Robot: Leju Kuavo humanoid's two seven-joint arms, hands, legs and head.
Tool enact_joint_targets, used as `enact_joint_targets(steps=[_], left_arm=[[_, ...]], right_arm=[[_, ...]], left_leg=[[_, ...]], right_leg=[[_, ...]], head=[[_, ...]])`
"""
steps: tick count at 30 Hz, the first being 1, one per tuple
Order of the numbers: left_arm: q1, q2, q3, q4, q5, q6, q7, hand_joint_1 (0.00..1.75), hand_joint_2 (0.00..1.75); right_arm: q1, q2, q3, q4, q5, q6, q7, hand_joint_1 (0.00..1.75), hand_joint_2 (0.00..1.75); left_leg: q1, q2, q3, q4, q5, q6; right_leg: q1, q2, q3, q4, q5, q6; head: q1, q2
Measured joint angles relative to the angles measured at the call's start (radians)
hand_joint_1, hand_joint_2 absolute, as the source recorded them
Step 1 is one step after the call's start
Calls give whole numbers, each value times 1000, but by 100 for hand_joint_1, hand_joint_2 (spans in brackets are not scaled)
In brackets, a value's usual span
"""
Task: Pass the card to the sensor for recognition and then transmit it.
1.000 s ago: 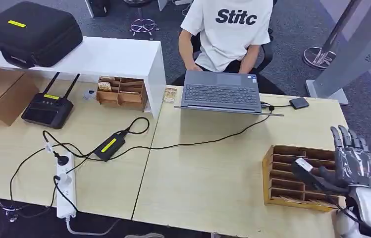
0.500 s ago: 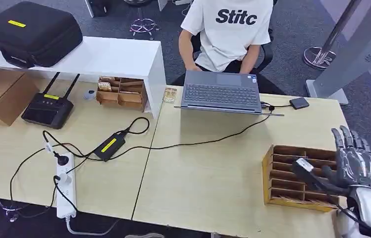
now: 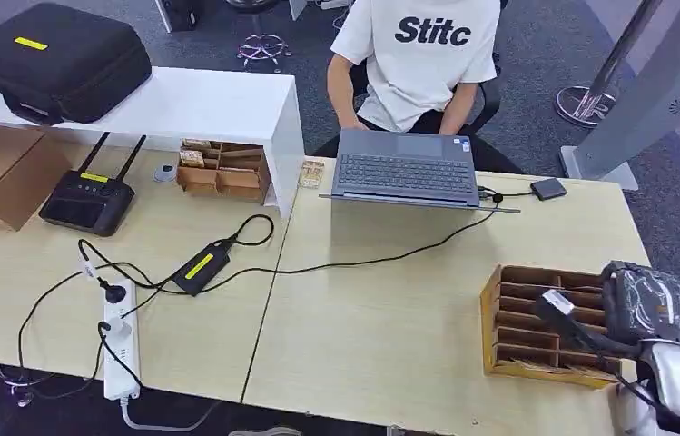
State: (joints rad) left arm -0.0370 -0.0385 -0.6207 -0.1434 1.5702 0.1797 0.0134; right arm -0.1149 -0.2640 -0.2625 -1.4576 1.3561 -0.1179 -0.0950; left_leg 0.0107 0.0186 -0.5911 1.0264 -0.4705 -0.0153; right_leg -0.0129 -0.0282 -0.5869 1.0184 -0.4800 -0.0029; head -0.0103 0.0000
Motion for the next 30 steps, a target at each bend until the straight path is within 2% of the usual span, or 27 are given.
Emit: enact_joint_targets(steps=[5,6,7,10,11,12,13,30], left_arm=[[0,0,0,0,0,0,0,0,175],[0,0,0,0,0,0,0,0,175],[0,0,0,0,0,0,0,0,175],[0,0,0,0,0,0,0,0,175],[0,0,0,0,0,0,0,0,175],[0,0,0,0,0,0,0,0,175],[0,0,0,0,0,0,0,0,175],[0,0,0,2,0,-2,0,0,175]], right_arm=[[0,2,0,0,0,0,0,168,175],[0,2,0,0,0,0,0,162,175],[0,2,0,0,0,0,0,168,175],[0,2,-2,0,-2,-2,-6,157,175],[0,3,-4,0,-4,-4,-11,112,175],[0,4,-6,0,-8,-6,-14,21,175],[0,6,-8,0,-13,-8,-15,0,175],[0,30,-34,-68,-20,-53,-20,0,175]], left_leg=[[0,0,0,0,0,0],[0,0,0,0,0,0],[0,0,0,0,0,0],[0,0,0,0,0,0],[0,0,0,0,0,0],[0,0,0,0,0,0],[0,0,0,0,0,0],[0,0,0,0,0,0]], right_leg=[[0,0,0,0,0,0],[0,0,0,0,0,0],[0,0,0,0,0,0],[0,0,0,0,0,0],[0,0,0,0,0,0],[0,0,0,0,0,0],[0,0,0,0,0,0],[0,0,0,0,0,0]], head=[[0,0],[0,0],[0,0],[0,0],[0,0],[0,0],[0,0],[0,0]])
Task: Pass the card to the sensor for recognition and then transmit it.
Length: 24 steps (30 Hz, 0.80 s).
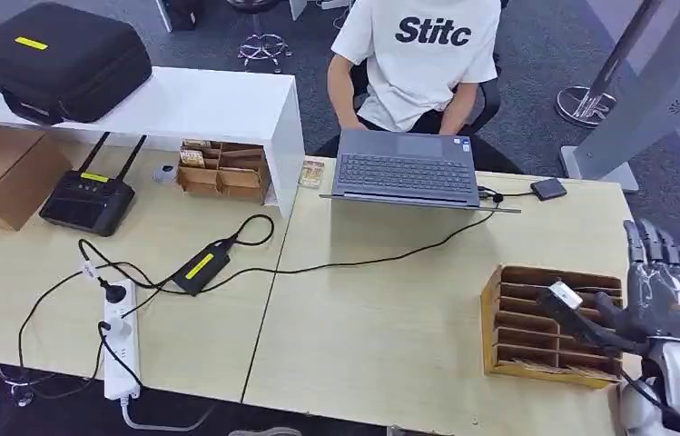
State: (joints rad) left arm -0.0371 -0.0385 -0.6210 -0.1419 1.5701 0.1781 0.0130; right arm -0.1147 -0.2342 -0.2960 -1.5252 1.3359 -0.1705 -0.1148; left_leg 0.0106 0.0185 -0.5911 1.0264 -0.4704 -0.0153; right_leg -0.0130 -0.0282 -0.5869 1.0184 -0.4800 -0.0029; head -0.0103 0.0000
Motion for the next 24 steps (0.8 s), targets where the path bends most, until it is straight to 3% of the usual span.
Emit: enact_joint_targets(steps=[24], left_arm=[[0,0,-2,0,0,-2,0,0,175]], right_arm=[[0,26,-24,-6,9,-18,-3,0,175]], left_leg=[[0,0,0,0,0,0]], right_leg=[[0,0,0,0,0,0]], head=[[0,0]])
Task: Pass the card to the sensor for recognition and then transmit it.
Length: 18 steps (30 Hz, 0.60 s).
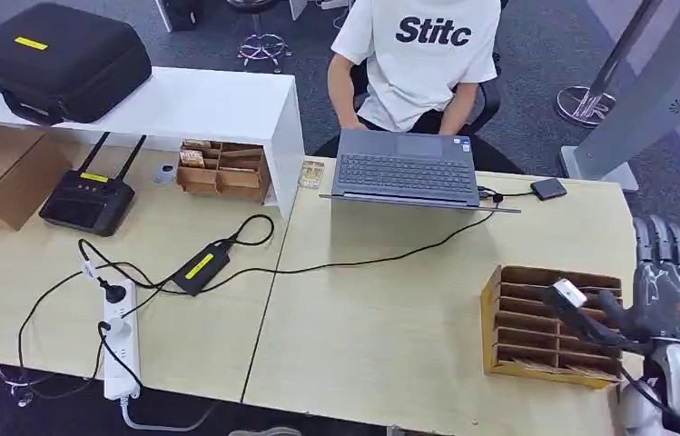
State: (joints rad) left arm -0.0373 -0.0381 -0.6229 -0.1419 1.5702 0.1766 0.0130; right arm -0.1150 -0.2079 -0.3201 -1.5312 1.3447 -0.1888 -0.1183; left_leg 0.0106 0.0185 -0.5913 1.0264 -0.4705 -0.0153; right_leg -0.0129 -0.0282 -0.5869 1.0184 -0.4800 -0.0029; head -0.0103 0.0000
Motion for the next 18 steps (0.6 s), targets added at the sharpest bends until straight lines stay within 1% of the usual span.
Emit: enact_joint_targets(steps=[11,18], left_arm=[[0,0,-4,0,0,-1,0,0,175],[0,0,-5,0,0,-3,0,0,175]], right_arm=[[-1,1,0,13,8,0,0,0,175],[-9,6,0,47,29,1,6,0,175]], left_leg=[[0,0,0,0,0,0],[0,0,0,0,0,0]], right_leg=[[0,0,0,0,0,0],[0,0,0,0,0,0]], head=[[0,0],[0,0]])
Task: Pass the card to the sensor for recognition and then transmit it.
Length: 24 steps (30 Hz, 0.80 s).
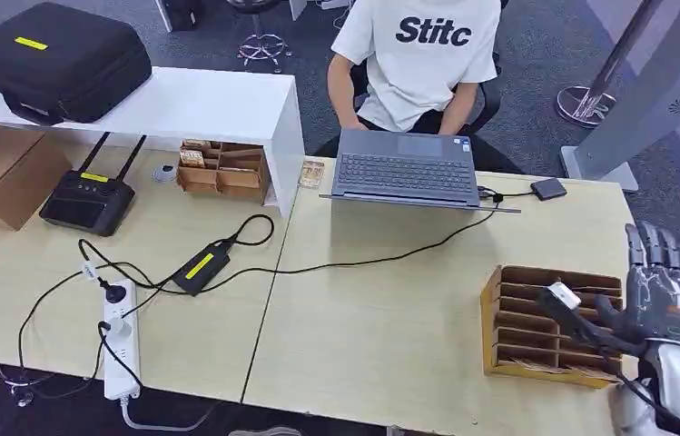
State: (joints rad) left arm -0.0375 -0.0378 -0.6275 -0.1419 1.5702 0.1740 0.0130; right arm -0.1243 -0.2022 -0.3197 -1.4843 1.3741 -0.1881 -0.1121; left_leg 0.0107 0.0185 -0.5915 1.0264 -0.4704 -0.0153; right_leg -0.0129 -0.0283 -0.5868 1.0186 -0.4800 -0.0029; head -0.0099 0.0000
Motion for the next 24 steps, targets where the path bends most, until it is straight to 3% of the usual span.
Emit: enact_joint_targets(steps=[24], left_arm=[[-1,5,-26,0,0,-6,13,0,175]], right_arm=[[-103,35,1,154,2,-21,16,0,175]], left_leg=[[0,0,1,0,0,0]], right_leg=[[0,0,0,0,0,0]], head=[[0,0]])
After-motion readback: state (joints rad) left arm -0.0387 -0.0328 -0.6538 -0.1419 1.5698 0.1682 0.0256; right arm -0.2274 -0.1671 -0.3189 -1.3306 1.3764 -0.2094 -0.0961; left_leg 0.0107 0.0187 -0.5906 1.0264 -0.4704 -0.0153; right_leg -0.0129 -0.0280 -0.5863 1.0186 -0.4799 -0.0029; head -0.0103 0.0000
